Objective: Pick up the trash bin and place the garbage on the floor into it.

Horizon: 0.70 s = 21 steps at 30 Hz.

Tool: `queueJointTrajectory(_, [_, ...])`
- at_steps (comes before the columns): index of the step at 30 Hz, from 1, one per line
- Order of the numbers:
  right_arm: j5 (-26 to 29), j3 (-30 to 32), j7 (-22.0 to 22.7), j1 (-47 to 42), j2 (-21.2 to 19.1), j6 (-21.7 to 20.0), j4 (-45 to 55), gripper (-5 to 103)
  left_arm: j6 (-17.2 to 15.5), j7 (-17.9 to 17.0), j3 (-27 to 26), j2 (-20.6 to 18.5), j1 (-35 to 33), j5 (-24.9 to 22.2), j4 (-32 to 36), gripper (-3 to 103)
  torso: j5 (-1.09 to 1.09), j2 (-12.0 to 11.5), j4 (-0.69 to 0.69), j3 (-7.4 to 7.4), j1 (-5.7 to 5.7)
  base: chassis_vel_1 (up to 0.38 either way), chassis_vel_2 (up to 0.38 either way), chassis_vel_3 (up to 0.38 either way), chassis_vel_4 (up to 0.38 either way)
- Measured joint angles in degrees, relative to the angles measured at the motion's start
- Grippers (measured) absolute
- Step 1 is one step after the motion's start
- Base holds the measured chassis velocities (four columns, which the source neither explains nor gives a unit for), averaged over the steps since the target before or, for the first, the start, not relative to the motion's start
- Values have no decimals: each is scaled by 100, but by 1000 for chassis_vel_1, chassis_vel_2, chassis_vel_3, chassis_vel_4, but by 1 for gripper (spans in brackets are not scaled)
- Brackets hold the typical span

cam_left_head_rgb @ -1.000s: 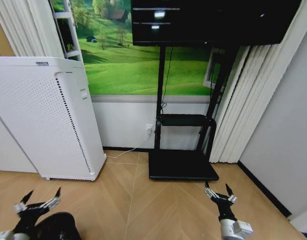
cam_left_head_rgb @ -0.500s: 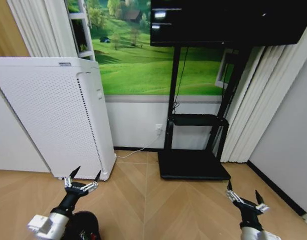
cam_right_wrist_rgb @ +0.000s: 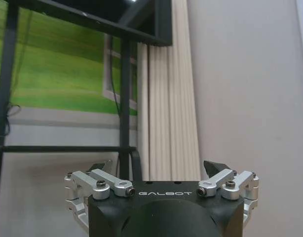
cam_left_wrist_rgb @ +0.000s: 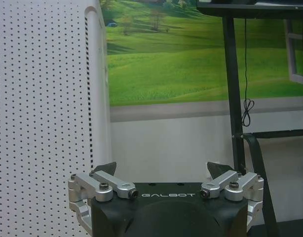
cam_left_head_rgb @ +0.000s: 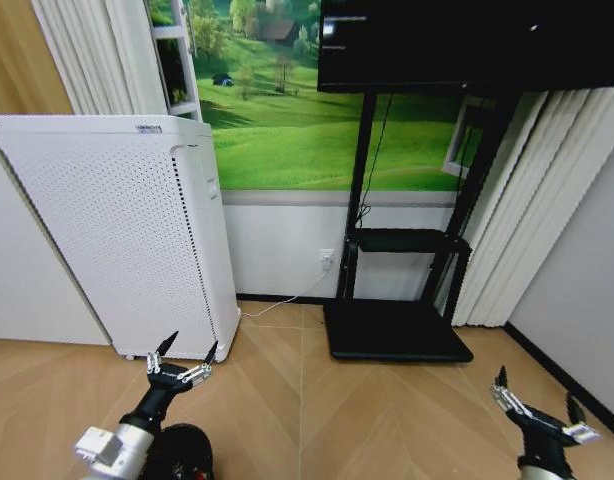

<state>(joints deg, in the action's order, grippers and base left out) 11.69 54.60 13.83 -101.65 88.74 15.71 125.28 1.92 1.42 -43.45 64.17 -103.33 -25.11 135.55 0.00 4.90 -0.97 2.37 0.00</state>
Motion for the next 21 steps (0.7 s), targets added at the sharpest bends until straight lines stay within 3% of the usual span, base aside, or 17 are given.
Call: queueJointTrajectory(21, [-73,-135,-15,-58,114,13,179,100,50,-147,-89,116,-180,194,144,100,0,0,0,0,0,0,0,0,0])
